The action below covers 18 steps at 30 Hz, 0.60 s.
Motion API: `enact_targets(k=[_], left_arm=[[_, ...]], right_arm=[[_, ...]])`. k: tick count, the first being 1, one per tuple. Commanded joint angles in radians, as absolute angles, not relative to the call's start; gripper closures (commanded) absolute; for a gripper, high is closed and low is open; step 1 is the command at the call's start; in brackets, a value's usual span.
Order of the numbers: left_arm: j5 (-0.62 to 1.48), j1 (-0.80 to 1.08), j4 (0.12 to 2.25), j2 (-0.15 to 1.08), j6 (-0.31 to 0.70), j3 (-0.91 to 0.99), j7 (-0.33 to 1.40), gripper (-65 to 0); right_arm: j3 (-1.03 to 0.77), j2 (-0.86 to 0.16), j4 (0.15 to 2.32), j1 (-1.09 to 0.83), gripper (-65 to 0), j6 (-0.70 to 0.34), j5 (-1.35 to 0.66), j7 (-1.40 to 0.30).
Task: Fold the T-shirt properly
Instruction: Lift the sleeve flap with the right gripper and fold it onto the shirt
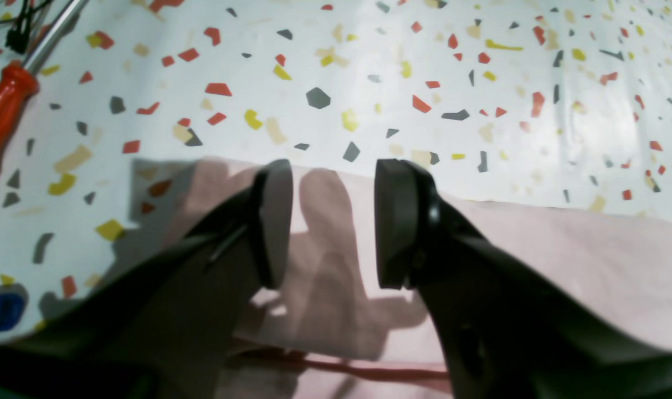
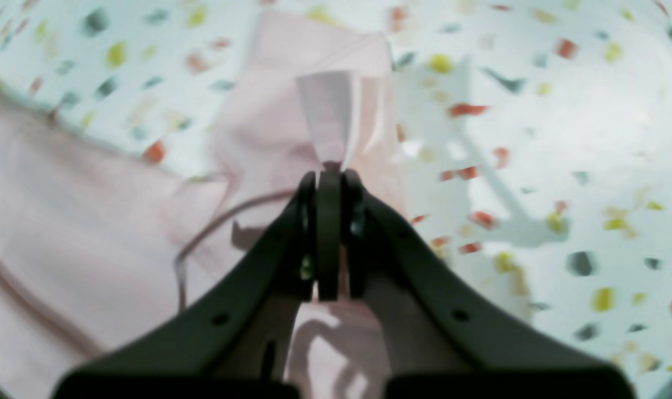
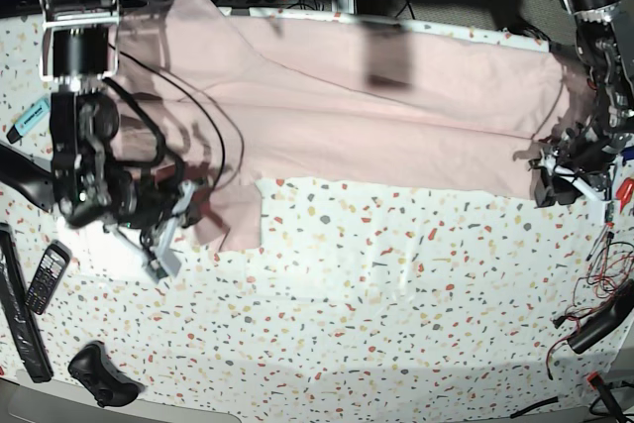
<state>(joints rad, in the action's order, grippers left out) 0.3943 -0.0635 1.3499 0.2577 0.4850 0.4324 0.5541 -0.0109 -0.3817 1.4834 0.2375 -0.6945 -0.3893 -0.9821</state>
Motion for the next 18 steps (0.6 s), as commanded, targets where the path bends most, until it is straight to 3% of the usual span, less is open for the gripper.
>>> enact_targets(k=[1,11,18], left_arm=[[0.408,-0.08,1.37,0.272,0.49,0.437,0.533,-23.6],[0.408,-0.08,1.37,0.272,0.49,0.437,0.554,-23.7],[0.408,-0.08,1.37,0.272,0.49,0.437,0.553,-23.7]], right_arm=[[-0.017,-0.393,1.547,0.229,0.0,-0.698,-0.4,-0.97],[-0.017,-0.39,1.92,-0.097,0.0,-0.698,-0.404,-0.952],[-0.017,-0.39,2.032,-0.283,0.0,-0.698,-0.405,-0.896]])
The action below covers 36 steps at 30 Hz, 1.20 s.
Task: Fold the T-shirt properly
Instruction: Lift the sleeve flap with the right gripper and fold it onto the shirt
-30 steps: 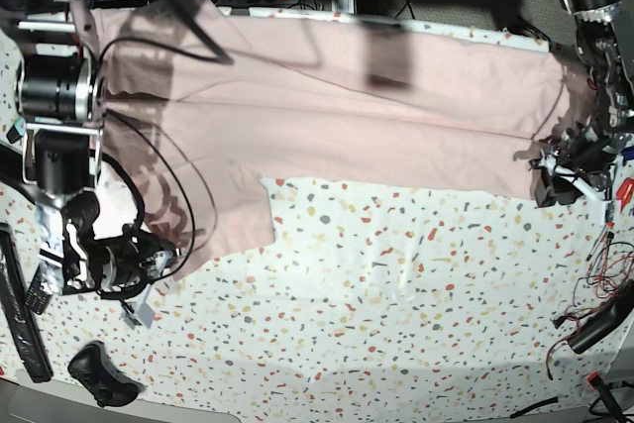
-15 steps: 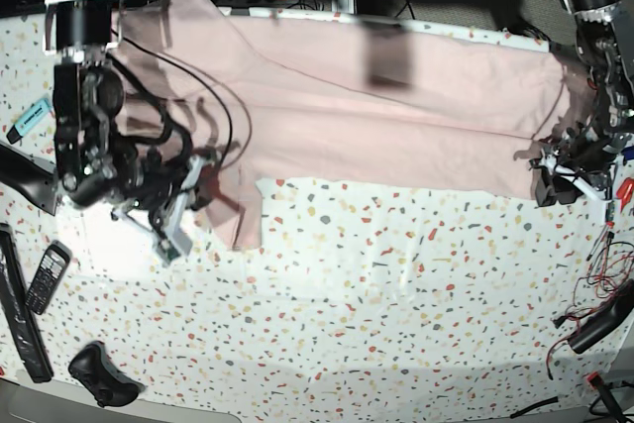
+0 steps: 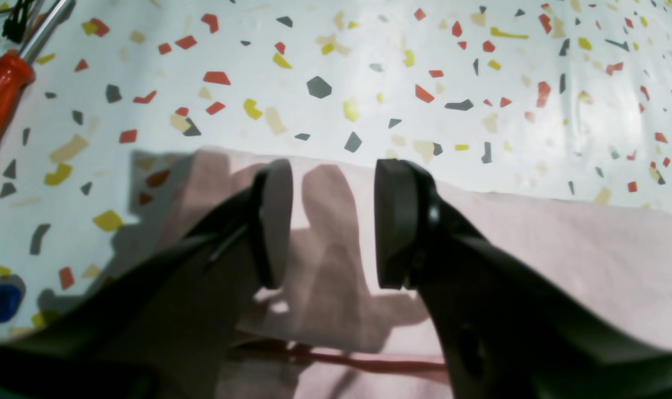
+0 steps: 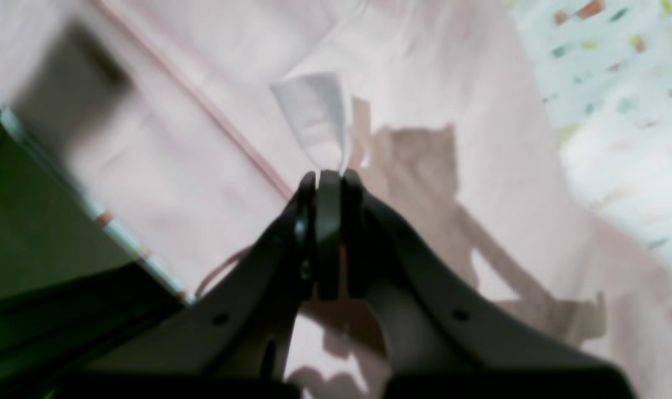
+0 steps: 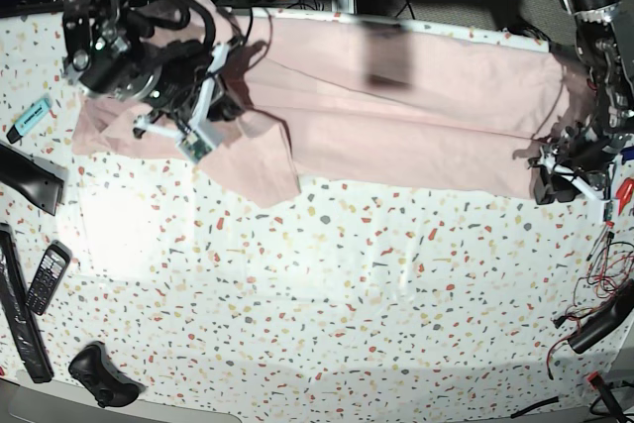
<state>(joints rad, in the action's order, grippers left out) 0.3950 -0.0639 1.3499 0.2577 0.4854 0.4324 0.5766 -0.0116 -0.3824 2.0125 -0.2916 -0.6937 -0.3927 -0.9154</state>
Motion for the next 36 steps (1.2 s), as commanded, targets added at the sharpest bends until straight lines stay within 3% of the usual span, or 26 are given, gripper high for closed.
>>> enact_targets(k=[1,10,28,34,36], left_arm=[[0.408,-0.08,1.37,0.272,0.49,0.437,0.554,-23.6],[0.408,-0.08,1.37,0.272,0.49,0.437,0.553,-23.7],[0.408,-0.08,1.37,0.272,0.491,0.437,0.554,-23.6],[0.408,-0.08,1.37,0.272,0.49,0.437,0.554,-23.7],[0.408,-0.08,1.37,0.272,0.49,0.437,0.554,-23.7]], right_arm=[[-0.017,-0.39,2.032,-0.302,0.0,-0.698,-0.405,-0.889],[-0.017,-0.39,2.032,-0.421,0.0,-0.698,-0.406,-0.829],[-0.017,-0.39,2.032,-0.427,-0.1,-0.698,-0.581,-0.843],[-0.017,-0.391,2.032,-0.427,-14.9,-0.698,-0.699,-0.854],[-0.017,-0.39,2.032,-0.427,-16.5,-0.698,-0.743,-0.854]])
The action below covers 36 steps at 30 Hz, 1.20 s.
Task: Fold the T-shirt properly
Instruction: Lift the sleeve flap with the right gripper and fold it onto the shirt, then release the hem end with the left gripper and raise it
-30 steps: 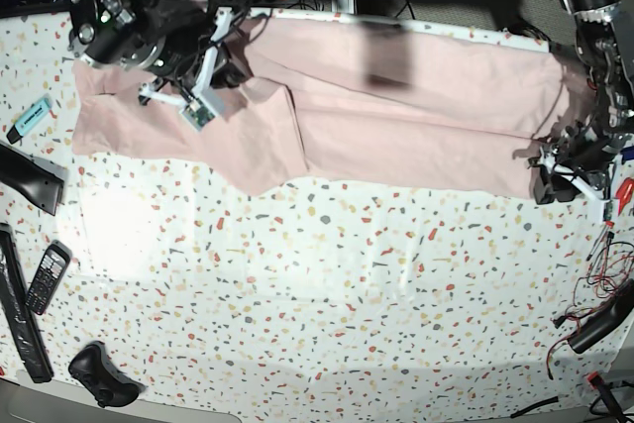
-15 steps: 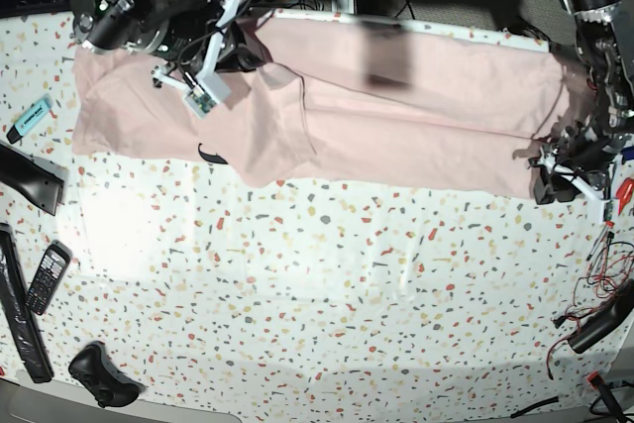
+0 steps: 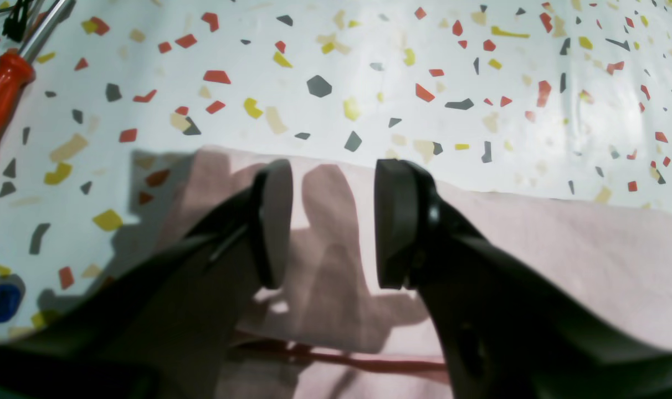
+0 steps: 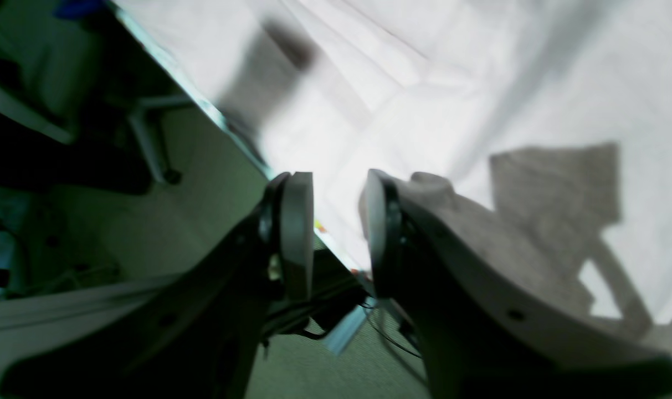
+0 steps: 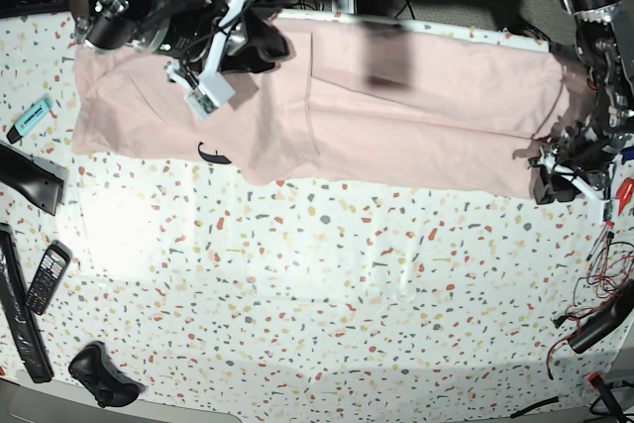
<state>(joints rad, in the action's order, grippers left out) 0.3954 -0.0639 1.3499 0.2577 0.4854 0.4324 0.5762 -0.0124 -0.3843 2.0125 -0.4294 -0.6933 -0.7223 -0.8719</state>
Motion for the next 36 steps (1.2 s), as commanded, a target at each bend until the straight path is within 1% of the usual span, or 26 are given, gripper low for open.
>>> enact_targets(k=[1,7,14,17,21,25,30,33,36], left_arm=[[0.408,-0.08,1.37,0.272,0.49,0.437,0.554,-23.7],[0.44,-0.079,1.37,0.292,0.491,0.437,0.555,-23.7],[0.598,-0.019,1.37,0.448,0.491,0.439,0.622,-23.7],[0.604,0.039,1.368,0.496,0.491,0.439,0.617,-23.7],[0.608,0.092,1.343,0.507,0.49,0.45,0.602,-23.7],[0.676,0.08,1.24,0.508,0.492,0.493,0.601,-23.7],[0.825,0.044,1.097,0.508,0.62,0.555,0.646,-23.6],[0.867,0.012,1.019,0.507,0.647,0.556,0.659,-23.6],[0.907,-0.018,0.942,0.508,0.695,0.556,0.682,-23.6]], right_arm=[[-0.017,-0.39,2.032,-0.427,-16.5,-0.698,-0.746,-0.854],[-0.017,-0.391,2.032,-0.427,-16.5,-0.698,-0.739,-0.854],[-0.02,-0.391,2.032,-0.427,-16.5,-0.698,-0.733,-0.876],[-0.02,-0.391,2.032,-0.427,-16.5,-0.698,-0.733,-0.876],[-0.02,-0.391,2.032,-0.427,-16.5,-0.698,-0.733,-0.876],[-0.02,-0.391,2.032,-0.427,-16.5,-0.698,-0.733,-0.892],[-0.02,-0.39,2.032,-0.427,-16.5,-0.698,-0.733,-0.901],[-0.02,-0.391,2.032,-0.427,-16.5,-0.698,-0.734,-0.899],[-0.02,-0.391,2.032,-0.427,-16.5,-0.698,-0.733,-0.902]])
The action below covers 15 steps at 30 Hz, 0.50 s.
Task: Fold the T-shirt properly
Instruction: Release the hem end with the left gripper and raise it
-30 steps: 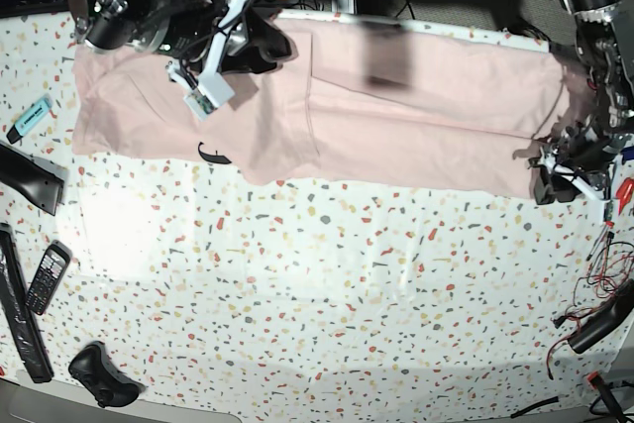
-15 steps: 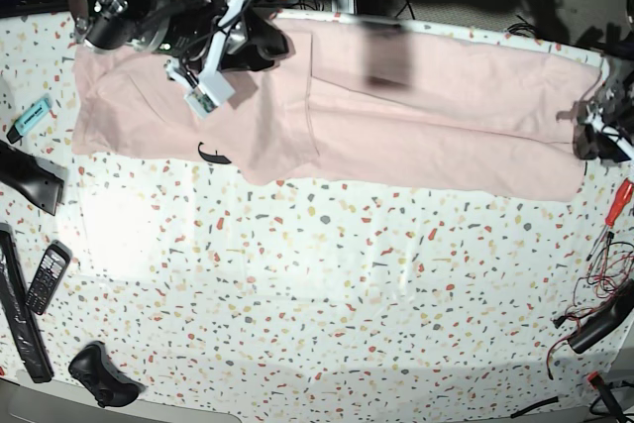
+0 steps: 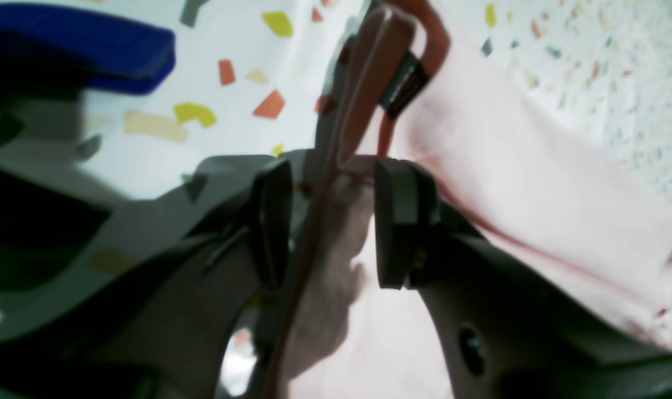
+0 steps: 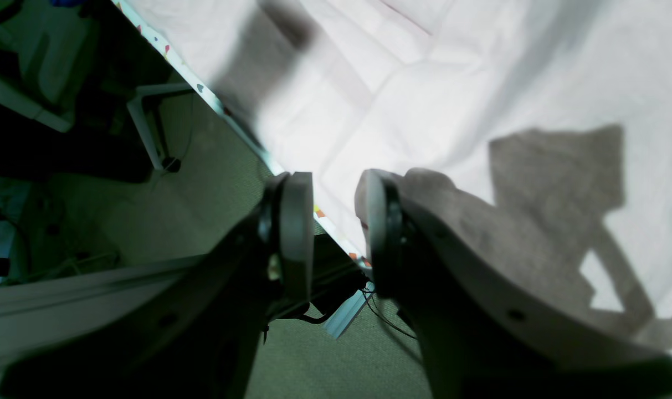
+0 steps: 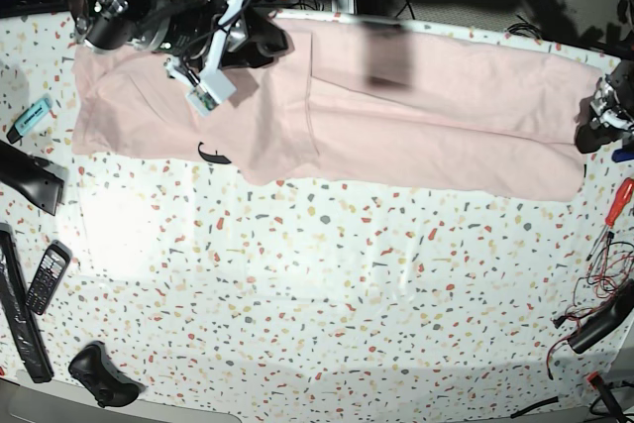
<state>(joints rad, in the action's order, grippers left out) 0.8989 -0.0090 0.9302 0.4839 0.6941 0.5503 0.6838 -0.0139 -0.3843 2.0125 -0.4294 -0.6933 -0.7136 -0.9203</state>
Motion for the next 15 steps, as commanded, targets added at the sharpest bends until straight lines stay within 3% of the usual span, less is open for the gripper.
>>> enact_targets(k=[1,7,15], left_arm=[[0.933,-0.023,0.926,0.508,0.698,0.556,0.699,-23.6],[1.079,-0.033,0.91,0.507,0.698,0.556,0.796,-23.6],[1.112,-0.033,0.91,0.47,0.698,0.556,0.822,-23.6]], right_arm=[[-0.02,-0.391,2.032,-0.427,-16.5,-0.698,-0.733,-0.902],[-0.02,-0.391,2.032,-0.427,-16.5,-0.698,-0.733,-0.902],[-0.02,-0.391,2.032,-0.427,-16.5,-0.698,-0.733,-0.902]])
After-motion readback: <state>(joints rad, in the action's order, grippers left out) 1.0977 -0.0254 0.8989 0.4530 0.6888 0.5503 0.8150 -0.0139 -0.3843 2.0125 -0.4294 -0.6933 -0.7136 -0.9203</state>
